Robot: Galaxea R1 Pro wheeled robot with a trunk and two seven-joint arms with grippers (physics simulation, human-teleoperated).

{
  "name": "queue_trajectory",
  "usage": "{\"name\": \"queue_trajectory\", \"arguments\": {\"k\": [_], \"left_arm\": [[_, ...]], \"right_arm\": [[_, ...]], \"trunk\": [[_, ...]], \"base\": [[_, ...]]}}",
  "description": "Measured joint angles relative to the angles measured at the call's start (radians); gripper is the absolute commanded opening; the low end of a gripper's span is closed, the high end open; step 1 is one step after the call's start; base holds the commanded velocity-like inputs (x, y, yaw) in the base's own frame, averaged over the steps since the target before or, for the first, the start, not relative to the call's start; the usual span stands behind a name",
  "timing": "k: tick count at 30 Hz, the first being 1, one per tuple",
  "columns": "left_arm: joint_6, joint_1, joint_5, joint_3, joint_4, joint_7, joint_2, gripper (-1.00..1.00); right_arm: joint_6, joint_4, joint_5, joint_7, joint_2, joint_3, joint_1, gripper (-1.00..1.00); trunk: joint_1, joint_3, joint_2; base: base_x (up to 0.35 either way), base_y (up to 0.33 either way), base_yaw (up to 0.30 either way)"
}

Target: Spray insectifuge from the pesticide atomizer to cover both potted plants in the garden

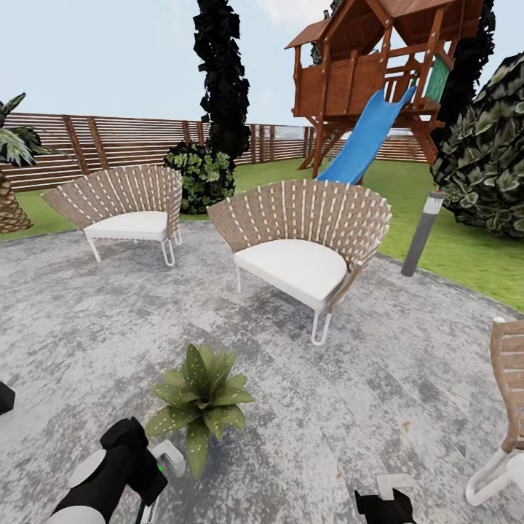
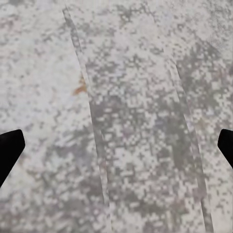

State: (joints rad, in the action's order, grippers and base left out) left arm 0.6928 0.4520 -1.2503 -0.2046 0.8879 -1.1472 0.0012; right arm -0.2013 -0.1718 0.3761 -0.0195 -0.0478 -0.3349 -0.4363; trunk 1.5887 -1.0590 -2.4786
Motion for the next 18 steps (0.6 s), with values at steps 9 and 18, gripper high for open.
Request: {"name": "queue_trajectory", "arguments": {"k": [9,18], "left_arm": [[0.004,0.000,0.015,-0.004,0.011,0.114,-0.018,-1.00],[0.006,0.001,0.108,-0.002,0.014,0.118,-0.025,-1.00]], "right_arm": [[0.000,0.001,0.000,0.000,0.000,0.000,0.000,1.00],[0.000,0.001,0.001,-0.001,0.000,0.000,0.000,1.00]], "trunk": [[0.000,0.000,0.000],[0.000,0.000,0.000]], "base": [[-0.077,0.000,0.001],[-0.001,0.000,0.000]]}}
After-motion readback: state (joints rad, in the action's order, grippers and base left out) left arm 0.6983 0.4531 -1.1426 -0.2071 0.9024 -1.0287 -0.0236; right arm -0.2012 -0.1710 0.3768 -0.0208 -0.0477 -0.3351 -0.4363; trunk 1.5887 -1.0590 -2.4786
